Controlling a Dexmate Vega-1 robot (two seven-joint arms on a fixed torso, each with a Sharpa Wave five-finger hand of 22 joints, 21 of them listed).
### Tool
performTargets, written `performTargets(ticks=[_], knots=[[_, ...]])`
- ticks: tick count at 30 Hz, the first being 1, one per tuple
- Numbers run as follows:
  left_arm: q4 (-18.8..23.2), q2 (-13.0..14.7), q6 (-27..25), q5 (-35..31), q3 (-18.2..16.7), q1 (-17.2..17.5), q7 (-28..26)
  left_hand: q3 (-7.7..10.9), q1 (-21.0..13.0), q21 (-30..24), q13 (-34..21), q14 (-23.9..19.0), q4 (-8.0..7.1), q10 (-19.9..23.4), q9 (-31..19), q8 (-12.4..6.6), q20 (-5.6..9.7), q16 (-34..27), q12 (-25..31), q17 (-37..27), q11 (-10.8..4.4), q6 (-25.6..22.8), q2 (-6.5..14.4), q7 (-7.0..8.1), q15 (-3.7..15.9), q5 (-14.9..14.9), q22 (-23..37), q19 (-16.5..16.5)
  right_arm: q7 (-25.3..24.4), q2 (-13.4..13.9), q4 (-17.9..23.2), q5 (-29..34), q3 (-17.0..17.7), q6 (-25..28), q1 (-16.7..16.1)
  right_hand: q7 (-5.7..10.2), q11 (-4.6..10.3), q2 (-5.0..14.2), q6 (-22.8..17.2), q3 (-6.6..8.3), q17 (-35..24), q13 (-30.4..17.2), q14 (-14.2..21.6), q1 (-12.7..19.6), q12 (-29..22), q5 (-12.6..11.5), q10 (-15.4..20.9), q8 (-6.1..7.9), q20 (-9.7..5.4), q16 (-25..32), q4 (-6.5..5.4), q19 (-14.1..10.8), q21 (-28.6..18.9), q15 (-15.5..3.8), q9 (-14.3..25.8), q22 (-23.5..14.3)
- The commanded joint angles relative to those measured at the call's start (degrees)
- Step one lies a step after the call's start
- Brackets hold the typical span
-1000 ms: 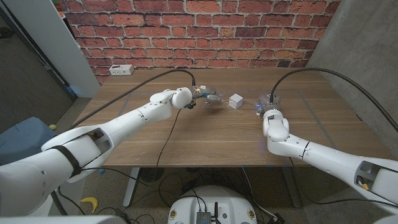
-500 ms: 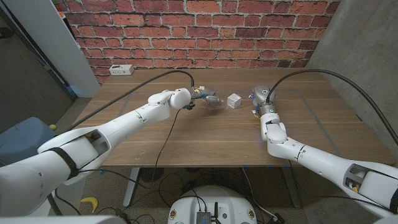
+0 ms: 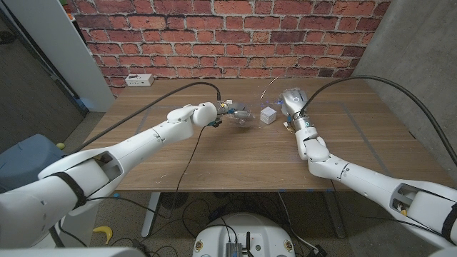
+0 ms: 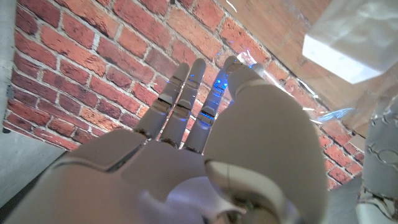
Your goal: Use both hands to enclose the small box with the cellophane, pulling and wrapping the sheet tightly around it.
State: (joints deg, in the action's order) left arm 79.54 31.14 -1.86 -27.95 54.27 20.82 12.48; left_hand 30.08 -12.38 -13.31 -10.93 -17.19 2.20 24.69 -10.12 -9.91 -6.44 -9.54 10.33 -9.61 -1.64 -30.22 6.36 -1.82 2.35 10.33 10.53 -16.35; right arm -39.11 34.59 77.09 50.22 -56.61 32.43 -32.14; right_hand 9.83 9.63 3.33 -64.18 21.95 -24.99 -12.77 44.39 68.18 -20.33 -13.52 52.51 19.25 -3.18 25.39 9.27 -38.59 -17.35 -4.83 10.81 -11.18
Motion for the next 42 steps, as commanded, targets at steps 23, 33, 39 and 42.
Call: performTargets(ticks=[23, 33, 39, 42], knots=[[3.58, 1.37, -1.52, -2.36, -1.14, 2.06, -2.17, -0.26, 1.49, 0.93, -0.05, 1.91, 0.27, -2.36, -0.14, -0.18, -1.29, -0.46, 0.64, -0.11, 1.76, 3.96, -1.06, 0.21, -1.01, -0.14, 0.21, 1.16, -1.31, -1.92, -0.78, -1.43, 5.11, 4.73, -3.18, 0.08, -0.15, 0.28, -0.66, -0.27, 0.40, -0.44, -0.78, -0.15, 0.46, 0.39, 0.49, -0.90, 0.09, -2.06, -0.72, -0.03, -0.77, -8.61, 0.08, -0.15], [0.50, 0.30, 6.34, -4.28, -2.56, 4.05, -16.76, 0.28, 1.03, 1.06, -0.26, 0.86, 1.52, -4.21, -0.36, -1.15, -2.35, -0.92, 0.62, -0.24, 1.69, 1.50, -1.26, 4.30, -2.50, -0.07, 0.41, 1.69, -1.07, -0.70, 0.33, -3.65, 6.20, 8.59, -5.08, -0.01, -0.34, 0.34, -0.75, -0.21, 0.65, -0.50, -0.62, -0.32, 0.57, 0.34, 0.72, -1.11, 0.22, -2.66, -0.75, -0.04, -0.87, -8.65, 0.07, -0.12], [-4.72, -1.66, 12.90, -4.22, -2.36, 2.75, -21.78, 2.37, -2.48, 1.45, -0.59, 6.36, 5.73, -11.62, -0.63, 0.38, -1.22, -0.38, 0.32, -0.31, 0.51, 12.69, -0.94, 9.71, -0.79, -0.43, 0.62, 4.05, -1.48, -0.16, 0.33, -4.65, 6.18, 8.40, -5.42, -0.14, -0.27, 0.30, -0.91, -0.20, 0.68, -0.53, -0.40, -0.27, 0.66, 0.32, 0.79, -1.19, 0.24, -2.85, -0.65, 0.01, -0.90, -8.74, 0.07, -0.10], [-7.63, -3.24, 14.49, -3.35, -1.84, 1.03, -20.49, 2.50, -2.61, 1.87, -0.59, 8.95, 6.06, -15.17, -0.60, 0.59, -0.69, -0.25, 0.32, -0.29, -1.48, 19.46, -0.81, 11.11, -0.71, -0.46, 0.68, 6.20, -1.91, -0.06, 0.20, -4.93, 6.05, 7.95, -5.35, -0.24, -0.31, 0.28, -0.96, -0.20, 0.72, -0.53, -0.34, -0.28, 0.68, 0.31, 0.89, -1.23, 0.22, -2.98, -0.63, 0.01, -0.92, -8.68, 0.07, -0.09]])
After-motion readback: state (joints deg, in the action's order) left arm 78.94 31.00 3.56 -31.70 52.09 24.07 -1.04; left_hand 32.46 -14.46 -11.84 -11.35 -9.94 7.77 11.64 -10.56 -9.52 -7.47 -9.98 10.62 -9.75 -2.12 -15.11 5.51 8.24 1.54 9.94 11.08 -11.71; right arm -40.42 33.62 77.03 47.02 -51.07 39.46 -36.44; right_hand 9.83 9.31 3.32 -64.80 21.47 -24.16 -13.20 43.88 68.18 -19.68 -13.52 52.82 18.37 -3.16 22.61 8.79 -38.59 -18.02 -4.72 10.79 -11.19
